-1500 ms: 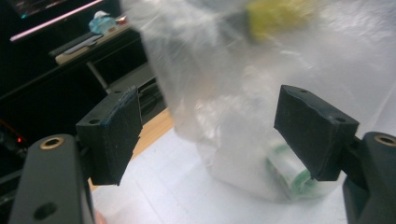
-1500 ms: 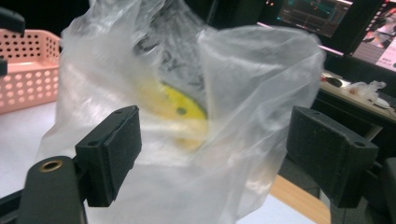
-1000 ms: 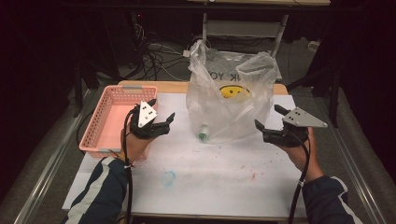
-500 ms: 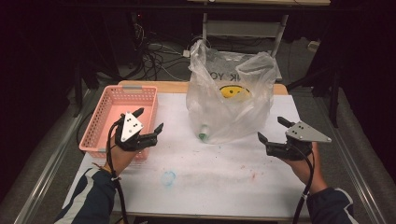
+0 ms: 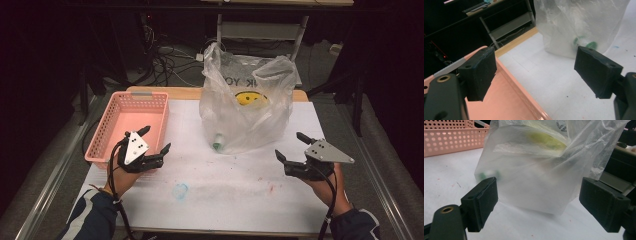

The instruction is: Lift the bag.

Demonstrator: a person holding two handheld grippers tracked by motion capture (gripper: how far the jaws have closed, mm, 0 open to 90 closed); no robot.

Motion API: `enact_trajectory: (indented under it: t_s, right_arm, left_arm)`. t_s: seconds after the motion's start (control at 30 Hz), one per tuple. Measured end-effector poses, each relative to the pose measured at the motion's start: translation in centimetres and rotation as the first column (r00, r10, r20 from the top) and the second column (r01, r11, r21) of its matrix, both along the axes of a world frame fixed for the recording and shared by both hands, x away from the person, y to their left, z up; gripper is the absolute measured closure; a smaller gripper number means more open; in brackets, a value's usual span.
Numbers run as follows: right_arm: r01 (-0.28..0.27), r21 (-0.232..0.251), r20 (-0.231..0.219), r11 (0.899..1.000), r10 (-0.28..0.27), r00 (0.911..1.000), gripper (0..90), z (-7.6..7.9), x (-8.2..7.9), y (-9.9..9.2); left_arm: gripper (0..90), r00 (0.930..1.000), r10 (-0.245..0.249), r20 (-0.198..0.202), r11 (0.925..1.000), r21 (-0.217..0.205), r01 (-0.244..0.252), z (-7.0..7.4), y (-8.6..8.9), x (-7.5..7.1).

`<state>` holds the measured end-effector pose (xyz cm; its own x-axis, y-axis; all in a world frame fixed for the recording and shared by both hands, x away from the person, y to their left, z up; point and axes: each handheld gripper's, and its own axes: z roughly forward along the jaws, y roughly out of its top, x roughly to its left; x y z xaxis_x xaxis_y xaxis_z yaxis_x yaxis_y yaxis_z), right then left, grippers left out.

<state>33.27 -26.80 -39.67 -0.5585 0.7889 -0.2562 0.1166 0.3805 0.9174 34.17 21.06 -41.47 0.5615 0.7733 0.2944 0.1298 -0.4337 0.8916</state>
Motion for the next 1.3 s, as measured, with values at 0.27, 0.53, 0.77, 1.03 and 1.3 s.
enact_trajectory:
  t_s: [0.27,0.53,0.77,1.03,1.3]
  right_arm:
    - [-0.014,-0.004,0.002,1.0,0.014,0.9999,16.1,-0.4,-0.9,0.0]
    - [-0.039,-0.023,-0.011,0.999,0.039,0.9992,16.1,-1.4,-1.7,0.4]
    - [-0.059,-0.043,-0.021,0.997,0.058,0.9981,15.9,-2.5,-2.3,0.7]
    - [-0.075,-0.063,-0.039,0.995,0.073,0.9966,16.1,-4.1,-3.1,0.7]
    - [-0.082,-0.065,-0.076,0.995,0.077,0.9941,16.3,-5.8,-3.9,0.5]
  left_arm:
    - [17.7,0.9999,-0.009,-0.01,0.9999,0.015,0.009,-0.6,0.1,-0.9]
    - [17.7,0.9995,-0.021,-0.025,0.9988,0.045,0.022,-1.3,-0.1,-1.8]
    - [17.7,0.9988,-0.036,-0.033,0.9966,0.073,0.038,-2.0,-0.2,-2.6]
    - [17.7,0.9973,-0.047,-0.056,0.9951,0.084,0.052,-2.9,-0.1,-3.4]
    - [17.7,0.9945,-0.047,-0.093,0.9943,0.091,0.055,-3.8,0.4,-4.2]
